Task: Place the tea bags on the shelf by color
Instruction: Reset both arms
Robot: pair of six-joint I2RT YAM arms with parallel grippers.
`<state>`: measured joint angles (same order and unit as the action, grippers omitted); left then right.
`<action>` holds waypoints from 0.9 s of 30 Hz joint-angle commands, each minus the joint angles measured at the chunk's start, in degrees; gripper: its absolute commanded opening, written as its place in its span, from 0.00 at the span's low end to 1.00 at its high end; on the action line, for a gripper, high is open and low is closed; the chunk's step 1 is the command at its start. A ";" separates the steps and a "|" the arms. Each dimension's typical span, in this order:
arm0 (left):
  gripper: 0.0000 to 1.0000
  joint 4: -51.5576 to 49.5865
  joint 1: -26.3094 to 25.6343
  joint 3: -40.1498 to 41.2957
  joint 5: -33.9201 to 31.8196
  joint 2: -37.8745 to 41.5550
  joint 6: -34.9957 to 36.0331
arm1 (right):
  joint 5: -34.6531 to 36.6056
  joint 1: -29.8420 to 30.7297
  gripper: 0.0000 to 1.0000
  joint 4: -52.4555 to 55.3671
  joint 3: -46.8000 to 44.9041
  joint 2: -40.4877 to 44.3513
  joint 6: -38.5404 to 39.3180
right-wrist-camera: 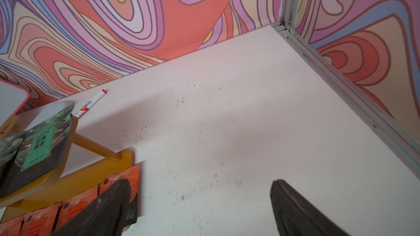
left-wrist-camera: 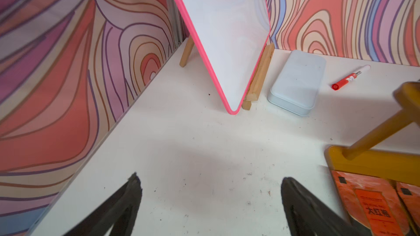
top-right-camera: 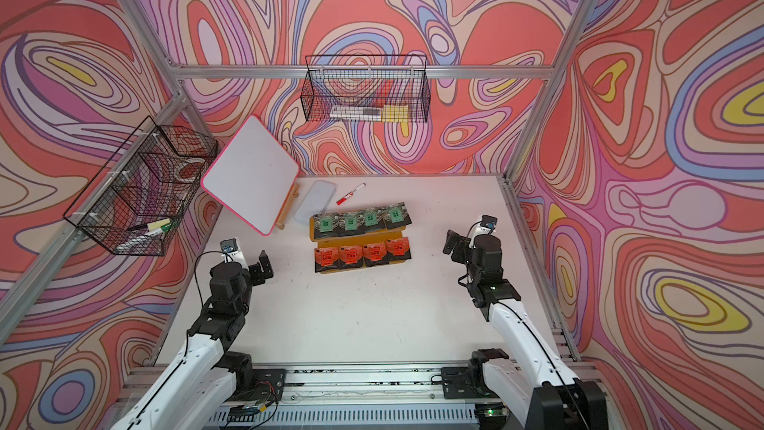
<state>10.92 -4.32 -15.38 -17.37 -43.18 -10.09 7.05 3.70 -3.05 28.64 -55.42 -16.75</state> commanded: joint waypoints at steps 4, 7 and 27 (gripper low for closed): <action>0.99 26.13 2.29 3.06 7.95 -14.00 5.86 | 6.00 -0.28 0.98 -9.13 -3.57 0.78 7.30; 0.99 34.52 3.27 2.68 10.14 -23.00 6.66 | 6.05 -0.28 0.98 -14.55 -5.06 -0.61 9.54; 0.99 38.17 4.05 -6.75 14.99 -44.52 8.59 | 5.82 -0.45 0.98 -35.72 -3.80 -22.01 14.78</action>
<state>50.85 -0.67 -21.85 -3.09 -87.77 -2.15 13.21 3.70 -33.95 23.94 -75.09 -3.05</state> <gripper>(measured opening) 0.992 0.982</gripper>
